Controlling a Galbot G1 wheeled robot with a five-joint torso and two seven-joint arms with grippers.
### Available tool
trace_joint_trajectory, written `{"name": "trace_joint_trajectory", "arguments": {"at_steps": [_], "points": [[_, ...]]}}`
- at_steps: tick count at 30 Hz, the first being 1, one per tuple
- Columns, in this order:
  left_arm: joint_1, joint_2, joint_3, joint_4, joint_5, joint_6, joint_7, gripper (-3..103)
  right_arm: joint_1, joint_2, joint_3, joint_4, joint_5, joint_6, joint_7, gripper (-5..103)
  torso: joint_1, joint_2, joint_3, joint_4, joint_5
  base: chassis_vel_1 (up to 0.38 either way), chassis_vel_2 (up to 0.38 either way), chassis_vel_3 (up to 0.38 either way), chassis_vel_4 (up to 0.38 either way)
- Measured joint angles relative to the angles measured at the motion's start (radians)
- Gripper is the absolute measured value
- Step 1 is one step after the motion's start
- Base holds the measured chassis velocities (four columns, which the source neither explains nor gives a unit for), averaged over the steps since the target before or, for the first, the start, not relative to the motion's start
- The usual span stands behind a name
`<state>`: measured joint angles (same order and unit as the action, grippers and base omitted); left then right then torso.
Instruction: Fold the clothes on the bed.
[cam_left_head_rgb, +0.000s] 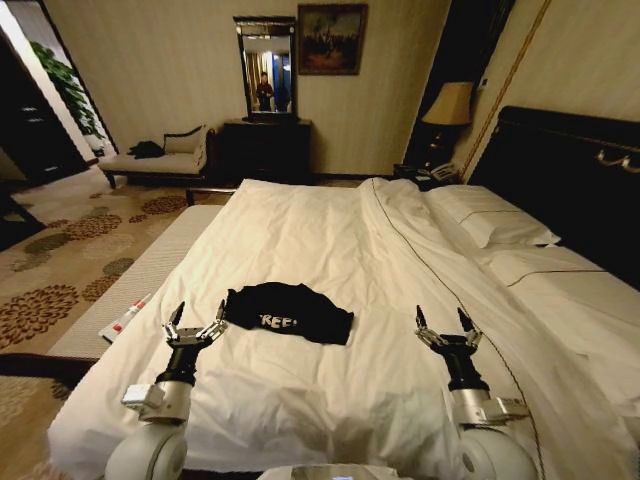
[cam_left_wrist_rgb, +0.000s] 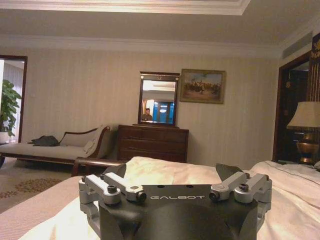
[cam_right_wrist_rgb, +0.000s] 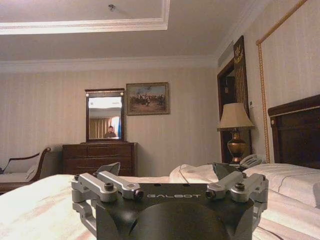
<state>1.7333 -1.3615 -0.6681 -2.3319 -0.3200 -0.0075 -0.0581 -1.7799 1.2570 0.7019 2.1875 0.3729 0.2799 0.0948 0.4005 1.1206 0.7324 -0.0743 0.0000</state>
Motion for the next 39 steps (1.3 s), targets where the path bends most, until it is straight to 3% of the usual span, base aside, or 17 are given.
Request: {"name": "trace_joint_trajectory", "arguments": {"at_steps": [39], "points": [[0.014,0.006,-0.015,-0.020,-0.006,-0.002,-0.003,100,-0.001,0.013,-0.002,0.004,-0.027,0.013,0.014,100,0.000,0.000,0.000,0.0000,-0.0002,0.026,0.027,-0.024,-0.027]]}}
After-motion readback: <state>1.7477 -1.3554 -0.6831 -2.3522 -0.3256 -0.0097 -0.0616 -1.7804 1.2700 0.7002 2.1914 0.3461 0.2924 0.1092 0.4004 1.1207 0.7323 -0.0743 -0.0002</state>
